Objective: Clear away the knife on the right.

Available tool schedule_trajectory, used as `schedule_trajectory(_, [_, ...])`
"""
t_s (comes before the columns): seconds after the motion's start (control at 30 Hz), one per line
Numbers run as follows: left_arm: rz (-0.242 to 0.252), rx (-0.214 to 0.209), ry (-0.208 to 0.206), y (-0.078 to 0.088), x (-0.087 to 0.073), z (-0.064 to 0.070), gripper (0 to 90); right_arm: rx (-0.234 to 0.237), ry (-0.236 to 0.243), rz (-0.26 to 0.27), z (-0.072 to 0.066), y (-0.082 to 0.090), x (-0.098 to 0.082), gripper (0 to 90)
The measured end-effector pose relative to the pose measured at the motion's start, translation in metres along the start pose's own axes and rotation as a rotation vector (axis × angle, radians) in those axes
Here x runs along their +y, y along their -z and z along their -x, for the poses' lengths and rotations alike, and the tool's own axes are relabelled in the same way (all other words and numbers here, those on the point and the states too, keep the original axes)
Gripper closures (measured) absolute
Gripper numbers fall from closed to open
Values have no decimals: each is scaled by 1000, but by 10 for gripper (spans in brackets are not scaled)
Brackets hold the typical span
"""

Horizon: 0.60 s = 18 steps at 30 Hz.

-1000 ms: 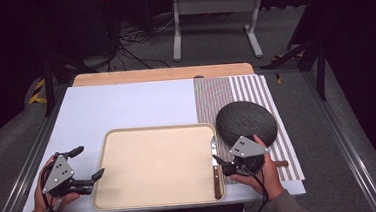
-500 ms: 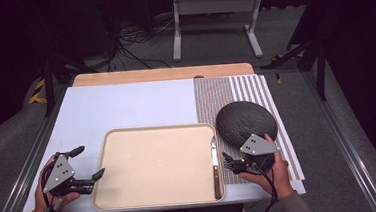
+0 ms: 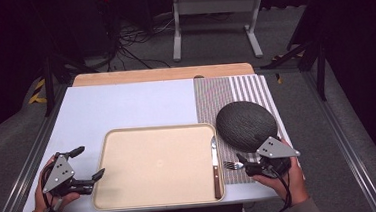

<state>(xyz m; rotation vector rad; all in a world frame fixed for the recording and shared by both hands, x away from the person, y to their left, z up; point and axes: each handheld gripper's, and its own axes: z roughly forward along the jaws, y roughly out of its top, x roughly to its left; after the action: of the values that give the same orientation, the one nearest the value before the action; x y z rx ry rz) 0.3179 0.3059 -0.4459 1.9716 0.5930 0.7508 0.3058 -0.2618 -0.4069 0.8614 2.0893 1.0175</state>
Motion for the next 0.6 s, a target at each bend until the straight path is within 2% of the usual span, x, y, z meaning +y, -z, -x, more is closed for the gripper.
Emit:
schedule_trajectory(0.27, [2, 1, 5, -3, 0, -2, 64, -1, -28, -34, 9, 9, -16, 173])
schedule_trajectory(0.6, [-1, -11, -3, -7, 2, -2, 64, 7, -42, -79, 15, 14, -27, 173])
